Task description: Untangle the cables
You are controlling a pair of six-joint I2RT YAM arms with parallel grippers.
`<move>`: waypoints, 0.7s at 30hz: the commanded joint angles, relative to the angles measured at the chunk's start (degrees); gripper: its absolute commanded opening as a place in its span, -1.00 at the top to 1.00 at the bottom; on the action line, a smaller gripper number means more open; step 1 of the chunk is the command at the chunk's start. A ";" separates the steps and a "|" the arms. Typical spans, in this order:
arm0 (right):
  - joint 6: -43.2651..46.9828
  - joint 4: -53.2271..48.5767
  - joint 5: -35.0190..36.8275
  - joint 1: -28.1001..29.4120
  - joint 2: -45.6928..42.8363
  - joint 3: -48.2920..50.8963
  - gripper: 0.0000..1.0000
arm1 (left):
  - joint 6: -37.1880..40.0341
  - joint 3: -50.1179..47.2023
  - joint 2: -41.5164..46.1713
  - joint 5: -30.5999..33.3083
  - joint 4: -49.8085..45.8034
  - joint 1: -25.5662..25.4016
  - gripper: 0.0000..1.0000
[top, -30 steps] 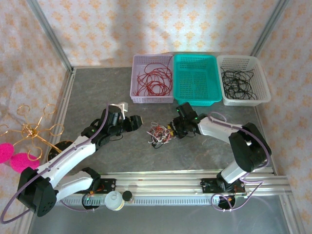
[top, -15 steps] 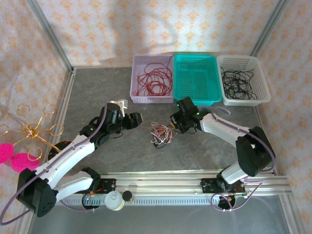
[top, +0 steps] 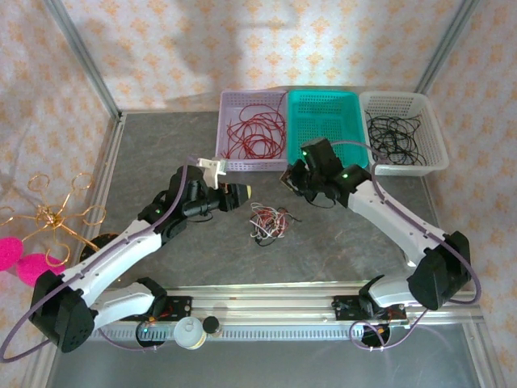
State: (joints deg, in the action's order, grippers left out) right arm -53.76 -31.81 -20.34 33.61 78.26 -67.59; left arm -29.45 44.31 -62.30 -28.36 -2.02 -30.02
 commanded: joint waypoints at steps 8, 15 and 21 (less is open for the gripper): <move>-7.01 5.38 0.24 0.04 0.45 13.60 0.22 | 1.71 1.71 -2.18 -1.63 0.18 -1.00 -0.01; -17.13 16.63 -3.58 0.01 7.26 17.52 0.19 | -0.12 0.68 -0.95 -0.26 0.87 -1.97 0.00; -19.51 17.18 -3.57 -0.03 10.09 16.51 0.13 | -1.02 -1.05 1.48 1.14 0.17 -2.56 0.00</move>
State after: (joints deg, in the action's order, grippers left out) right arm -70.19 -16.82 -23.94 33.61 87.55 -50.41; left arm -29.74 44.14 -63.07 -28.60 -1.96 -32.18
